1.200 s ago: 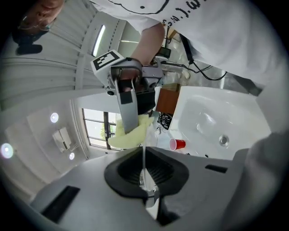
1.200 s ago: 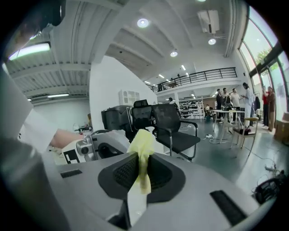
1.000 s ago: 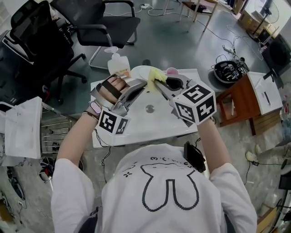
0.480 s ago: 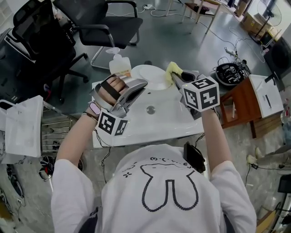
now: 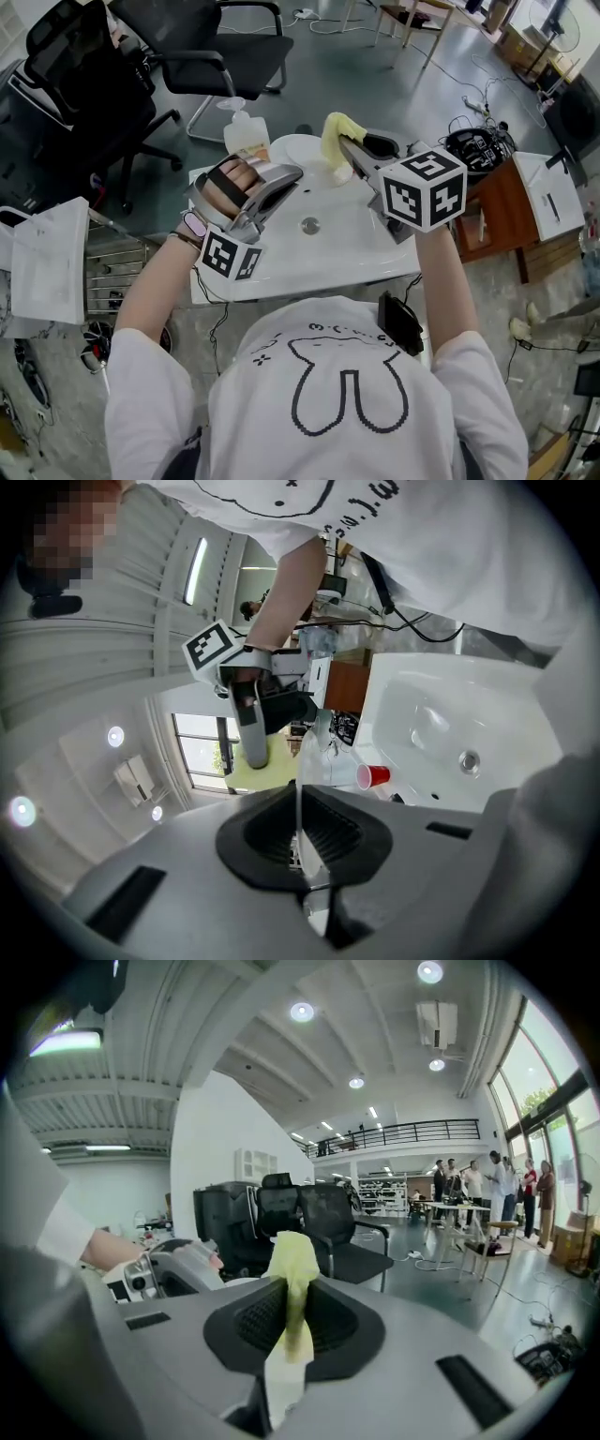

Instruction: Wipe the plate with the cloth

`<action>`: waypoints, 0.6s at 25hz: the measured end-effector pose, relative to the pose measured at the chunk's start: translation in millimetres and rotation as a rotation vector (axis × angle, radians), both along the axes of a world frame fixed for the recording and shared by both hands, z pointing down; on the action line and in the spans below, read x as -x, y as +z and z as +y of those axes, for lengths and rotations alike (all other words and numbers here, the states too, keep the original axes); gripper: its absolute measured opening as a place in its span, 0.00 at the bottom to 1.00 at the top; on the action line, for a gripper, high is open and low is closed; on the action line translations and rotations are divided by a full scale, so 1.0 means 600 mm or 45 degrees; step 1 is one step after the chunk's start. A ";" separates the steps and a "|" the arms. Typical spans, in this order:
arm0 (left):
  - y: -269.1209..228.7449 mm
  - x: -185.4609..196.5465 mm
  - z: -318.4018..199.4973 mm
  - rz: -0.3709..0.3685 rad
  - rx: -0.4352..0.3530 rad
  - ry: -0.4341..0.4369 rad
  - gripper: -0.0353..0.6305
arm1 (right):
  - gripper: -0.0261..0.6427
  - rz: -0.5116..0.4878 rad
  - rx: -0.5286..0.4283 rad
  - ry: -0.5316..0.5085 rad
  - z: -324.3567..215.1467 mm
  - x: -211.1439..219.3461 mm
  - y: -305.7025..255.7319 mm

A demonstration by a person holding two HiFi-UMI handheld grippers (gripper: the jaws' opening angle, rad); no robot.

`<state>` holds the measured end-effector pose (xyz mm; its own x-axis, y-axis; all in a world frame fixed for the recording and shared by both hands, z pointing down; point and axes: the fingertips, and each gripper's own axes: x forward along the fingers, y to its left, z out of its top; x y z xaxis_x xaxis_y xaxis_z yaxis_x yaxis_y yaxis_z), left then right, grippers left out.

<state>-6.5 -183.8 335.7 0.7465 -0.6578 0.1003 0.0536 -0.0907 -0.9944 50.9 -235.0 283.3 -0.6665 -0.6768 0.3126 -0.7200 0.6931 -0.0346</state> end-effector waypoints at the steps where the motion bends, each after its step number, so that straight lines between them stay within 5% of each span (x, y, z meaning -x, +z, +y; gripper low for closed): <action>1: 0.001 -0.001 0.001 -0.003 -0.001 0.002 0.08 | 0.11 -0.031 0.001 -0.037 0.006 0.012 -0.006; 8: -0.004 -0.003 0.012 -0.020 -0.031 0.014 0.08 | 0.11 0.012 0.040 -0.186 0.028 0.070 0.027; 15: 0.004 -0.001 0.017 -0.031 -0.038 0.004 0.08 | 0.12 0.196 0.016 -0.148 0.018 0.063 0.062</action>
<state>-6.0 -173.8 338.1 0.7459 -0.6587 0.0987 0.0783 -0.0605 -0.9951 13.1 -224.0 320.2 -0.6837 -0.5934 0.4248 -0.6324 0.7722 0.0608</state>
